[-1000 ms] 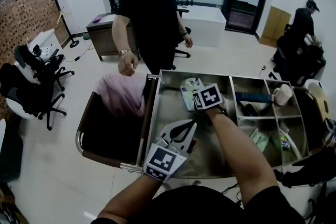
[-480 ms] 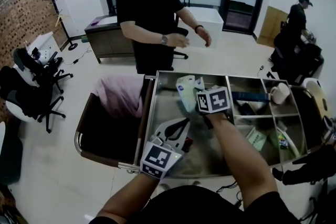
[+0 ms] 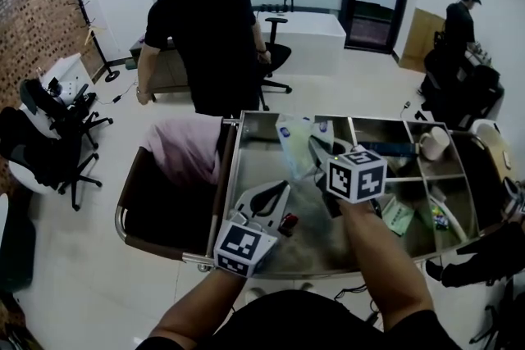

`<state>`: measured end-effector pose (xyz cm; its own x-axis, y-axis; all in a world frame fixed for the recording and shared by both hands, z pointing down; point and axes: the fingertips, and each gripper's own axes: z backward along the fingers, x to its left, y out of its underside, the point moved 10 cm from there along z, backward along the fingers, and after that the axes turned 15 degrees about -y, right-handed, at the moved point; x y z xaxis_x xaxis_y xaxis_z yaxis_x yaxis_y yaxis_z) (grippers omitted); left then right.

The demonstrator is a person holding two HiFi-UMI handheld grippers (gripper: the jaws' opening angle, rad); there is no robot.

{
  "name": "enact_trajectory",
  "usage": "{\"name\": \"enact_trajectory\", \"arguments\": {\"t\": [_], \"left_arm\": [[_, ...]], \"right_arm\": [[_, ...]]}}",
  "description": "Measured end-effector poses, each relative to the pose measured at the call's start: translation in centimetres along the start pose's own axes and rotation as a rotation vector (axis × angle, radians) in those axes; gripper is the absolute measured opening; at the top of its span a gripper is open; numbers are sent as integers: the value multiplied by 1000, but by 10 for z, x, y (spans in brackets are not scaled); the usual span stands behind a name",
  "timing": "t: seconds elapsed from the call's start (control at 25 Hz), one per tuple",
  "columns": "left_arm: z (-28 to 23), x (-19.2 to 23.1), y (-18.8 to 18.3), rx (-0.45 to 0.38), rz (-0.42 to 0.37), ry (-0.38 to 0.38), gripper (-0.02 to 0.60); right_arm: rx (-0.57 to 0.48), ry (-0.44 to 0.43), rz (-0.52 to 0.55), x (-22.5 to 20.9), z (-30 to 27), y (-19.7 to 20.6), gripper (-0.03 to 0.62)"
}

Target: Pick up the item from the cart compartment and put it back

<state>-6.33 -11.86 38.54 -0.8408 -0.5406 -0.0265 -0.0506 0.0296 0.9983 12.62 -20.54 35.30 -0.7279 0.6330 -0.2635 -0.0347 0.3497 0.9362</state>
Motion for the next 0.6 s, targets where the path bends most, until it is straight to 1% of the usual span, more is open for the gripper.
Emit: {"name": "enact_trajectory", "arguments": {"t": [0.12, 0.24, 0.36, 0.48, 0.6], "left_arm": [[0, 1, -2, -6, 6, -9, 0], [-1, 5, -4, -9, 10, -13, 0], [3, 4, -3, -15, 15, -20, 0], [2, 3, -2, -19, 26, -22, 0], [2, 5, -2, -20, 30, -25, 0]], "right_arm": [[-61, -19, 27, 14, 22, -2, 17], [-104, -10, 97, 34, 40, -4, 17], [-163, -7, 133, 51, 63, 1, 17], [-214, -13, 137, 60, 81, 10, 17], [-241, -34, 124, 69, 91, 19, 17]]}}
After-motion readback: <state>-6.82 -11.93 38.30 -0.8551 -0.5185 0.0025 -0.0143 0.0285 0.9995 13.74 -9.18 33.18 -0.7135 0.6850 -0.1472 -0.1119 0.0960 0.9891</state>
